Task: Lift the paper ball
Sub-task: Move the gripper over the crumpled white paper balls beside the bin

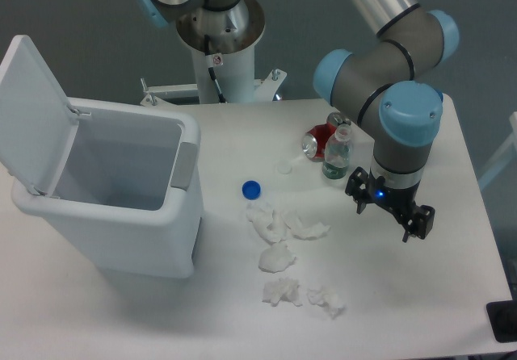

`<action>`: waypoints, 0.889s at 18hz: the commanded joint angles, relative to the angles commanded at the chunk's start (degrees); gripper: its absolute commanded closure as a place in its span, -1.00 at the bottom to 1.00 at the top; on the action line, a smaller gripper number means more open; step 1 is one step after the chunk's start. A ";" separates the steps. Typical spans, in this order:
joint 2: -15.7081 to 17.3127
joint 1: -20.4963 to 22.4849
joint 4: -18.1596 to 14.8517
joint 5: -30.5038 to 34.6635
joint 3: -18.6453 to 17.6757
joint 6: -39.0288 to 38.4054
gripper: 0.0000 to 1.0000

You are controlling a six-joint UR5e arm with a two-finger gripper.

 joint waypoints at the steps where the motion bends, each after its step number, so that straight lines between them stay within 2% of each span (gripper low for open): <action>1: 0.00 0.00 0.00 -0.09 0.00 0.00 -1.00; 6: -0.53 -0.44 0.35 -0.70 -0.44 0.00 -1.00; 10: -0.70 -0.70 4.83 -1.32 -4.56 0.09 -1.00; 12: -0.70 -0.70 5.01 -1.75 -5.44 0.00 -1.00; 16: -0.53 -0.79 5.01 -7.37 -7.11 -0.18 -1.00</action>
